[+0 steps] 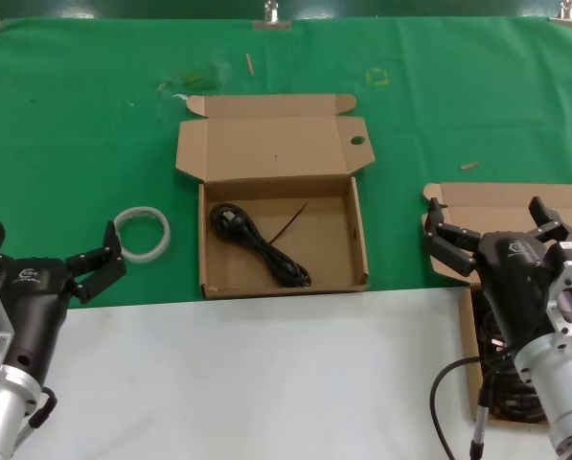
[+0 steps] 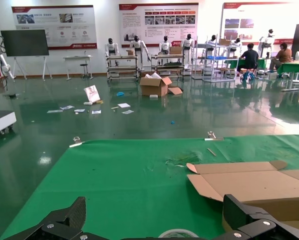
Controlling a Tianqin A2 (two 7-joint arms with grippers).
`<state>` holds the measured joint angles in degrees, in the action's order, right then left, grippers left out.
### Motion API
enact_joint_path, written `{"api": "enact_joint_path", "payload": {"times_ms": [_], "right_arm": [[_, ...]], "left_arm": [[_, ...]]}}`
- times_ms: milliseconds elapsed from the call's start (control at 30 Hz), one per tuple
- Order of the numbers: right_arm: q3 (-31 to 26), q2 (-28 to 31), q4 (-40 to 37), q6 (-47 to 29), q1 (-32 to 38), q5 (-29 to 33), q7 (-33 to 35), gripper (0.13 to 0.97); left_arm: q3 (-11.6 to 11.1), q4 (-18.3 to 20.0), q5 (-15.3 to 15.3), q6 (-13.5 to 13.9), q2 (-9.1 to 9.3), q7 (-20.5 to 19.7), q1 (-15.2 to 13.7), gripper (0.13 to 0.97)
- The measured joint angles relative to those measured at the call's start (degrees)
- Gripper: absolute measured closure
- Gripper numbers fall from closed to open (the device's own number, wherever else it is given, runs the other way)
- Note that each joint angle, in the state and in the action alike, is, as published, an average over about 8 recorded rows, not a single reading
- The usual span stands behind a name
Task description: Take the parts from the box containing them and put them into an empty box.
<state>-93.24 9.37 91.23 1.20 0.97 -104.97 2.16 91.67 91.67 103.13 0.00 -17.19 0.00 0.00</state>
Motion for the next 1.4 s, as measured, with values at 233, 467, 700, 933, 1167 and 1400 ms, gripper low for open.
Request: {"api": "enact_joint_path", "payload": {"times_ms": [233, 467, 700, 933, 1167, 1400], "right_arm": [[0.0, 0.0, 0.0, 0.0, 0.0, 0.0, 0.0, 0.129], [0.0, 0.0, 0.0, 0.0, 0.0, 0.0, 0.0, 0.129], [0.0, 0.0, 0.0, 0.0, 0.0, 0.0, 0.0, 0.129], [0.0, 0.0, 0.0, 0.0, 0.0, 0.0, 0.0, 0.129], [0.0, 0.0, 0.0, 0.0, 0.0, 0.0, 0.0, 0.129], [0.0, 0.0, 0.0, 0.0, 0.0, 0.0, 0.0, 0.129]], "left_arm": [[0.0, 0.0, 0.0, 0.0, 0.0, 0.0, 0.0, 0.132], [0.0, 0.0, 0.0, 0.0, 0.0, 0.0, 0.0, 0.132], [0.0, 0.0, 0.0, 0.0, 0.0, 0.0, 0.0, 0.132], [0.0, 0.0, 0.0, 0.0, 0.0, 0.0, 0.0, 0.132], [0.0, 0.0, 0.0, 0.0, 0.0, 0.0, 0.0, 0.132], [0.0, 0.0, 0.0, 0.0, 0.0, 0.0, 0.0, 0.132]]}}
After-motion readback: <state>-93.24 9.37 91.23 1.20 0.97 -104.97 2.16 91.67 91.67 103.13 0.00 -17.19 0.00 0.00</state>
